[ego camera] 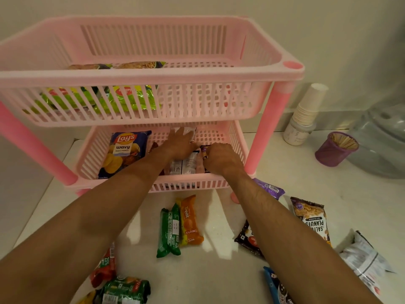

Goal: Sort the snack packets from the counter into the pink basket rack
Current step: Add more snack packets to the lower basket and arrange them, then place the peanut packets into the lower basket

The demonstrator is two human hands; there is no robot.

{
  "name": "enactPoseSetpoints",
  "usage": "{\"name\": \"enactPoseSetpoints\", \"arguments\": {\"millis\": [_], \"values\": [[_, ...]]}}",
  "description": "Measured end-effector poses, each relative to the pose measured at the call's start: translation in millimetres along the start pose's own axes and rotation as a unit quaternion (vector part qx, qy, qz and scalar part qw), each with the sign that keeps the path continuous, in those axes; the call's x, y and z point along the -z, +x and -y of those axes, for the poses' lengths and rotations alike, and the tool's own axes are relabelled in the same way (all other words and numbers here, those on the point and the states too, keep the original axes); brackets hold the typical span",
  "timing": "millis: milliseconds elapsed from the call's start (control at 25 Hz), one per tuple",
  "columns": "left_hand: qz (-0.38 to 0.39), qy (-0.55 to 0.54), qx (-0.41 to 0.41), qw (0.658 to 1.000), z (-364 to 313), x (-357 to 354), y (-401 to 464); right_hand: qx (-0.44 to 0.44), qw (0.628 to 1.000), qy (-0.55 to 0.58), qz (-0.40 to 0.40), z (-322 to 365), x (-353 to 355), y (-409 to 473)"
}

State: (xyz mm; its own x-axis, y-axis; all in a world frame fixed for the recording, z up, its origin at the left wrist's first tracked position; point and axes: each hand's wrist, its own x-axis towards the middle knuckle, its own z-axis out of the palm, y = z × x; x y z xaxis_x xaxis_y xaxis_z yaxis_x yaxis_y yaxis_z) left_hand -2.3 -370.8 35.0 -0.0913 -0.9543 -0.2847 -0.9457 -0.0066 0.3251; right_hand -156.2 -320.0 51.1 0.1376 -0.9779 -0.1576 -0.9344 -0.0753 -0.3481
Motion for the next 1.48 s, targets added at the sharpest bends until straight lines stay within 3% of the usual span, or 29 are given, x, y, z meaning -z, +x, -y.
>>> {"name": "enactPoseSetpoints", "arguments": {"millis": [120, 200, 320, 400, 520, 600, 720, 840, 960, 1080, 1280, 1480], "values": [[0.002, -0.028, -0.053, 0.998, -0.6, 1.4, -33.9, 0.012, 1.0, -0.014, -0.026, 3.6, 4.6, -5.8], [-0.05, -0.087, -0.067, 0.993, -6.2, 1.3, -57.7, 0.074, 0.989, 0.008, -0.131, 5.5, 6.7, -15.9], [-0.15, -0.105, -0.08, 0.98, -24.8, -1.2, -89.7, 0.212, 0.933, 0.096, -0.276, -0.6, 3.4, -52.2], [-0.207, -0.12, -0.098, 0.966, -40.7, -9.7, -113.9, 0.252, 0.902, 0.122, -0.327, -14.5, -3.8, -81.8], [-0.315, -0.103, -0.168, 0.929, -64.5, -38.6, -157.1, 0.242, 0.889, 0.151, -0.358, -48.4, -16.6, -126.7], [-0.332, -0.102, -0.23, 0.909, -81.0, -70.3, -183.0, 0.189, 0.896, 0.186, -0.357, -73.1, -29.3, -155.7], [-0.272, -0.12, -0.256, 0.92, -98.4, -120.0, -200.1, 0.023, 0.922, 0.23, -0.312, -105.5, -49.2, -182.7], [-0.106, -0.219, -0.144, 0.959, -110.9, -154.1, -192.5, -0.123, 0.938, 0.237, -0.222, -132.7, -62.3, -192.7], [-0.026, -0.255, -0.031, 0.966, -121.7, -171.4, -177.3, -0.187, 0.937, 0.252, -0.154, -144.6, -69.4, -191.4], [0.005, -0.313, -0.011, 0.95, -126.5, -177.4, -170.6, -0.241, 0.914, 0.307, -0.112, -143.5, -69.3, -183.6], [0.057, -0.44, -0.037, 0.895, -118.1, -169.3, -181.5, -0.225, 0.795, 0.56, -0.052, -150.2, -65.5, -185.8], [0.006, -0.498, -0.073, 0.864, -102.0, -145.8, -203.6, -0.078, 0.793, 0.593, -0.112, -123.3, -52.3, -197.6]]}}
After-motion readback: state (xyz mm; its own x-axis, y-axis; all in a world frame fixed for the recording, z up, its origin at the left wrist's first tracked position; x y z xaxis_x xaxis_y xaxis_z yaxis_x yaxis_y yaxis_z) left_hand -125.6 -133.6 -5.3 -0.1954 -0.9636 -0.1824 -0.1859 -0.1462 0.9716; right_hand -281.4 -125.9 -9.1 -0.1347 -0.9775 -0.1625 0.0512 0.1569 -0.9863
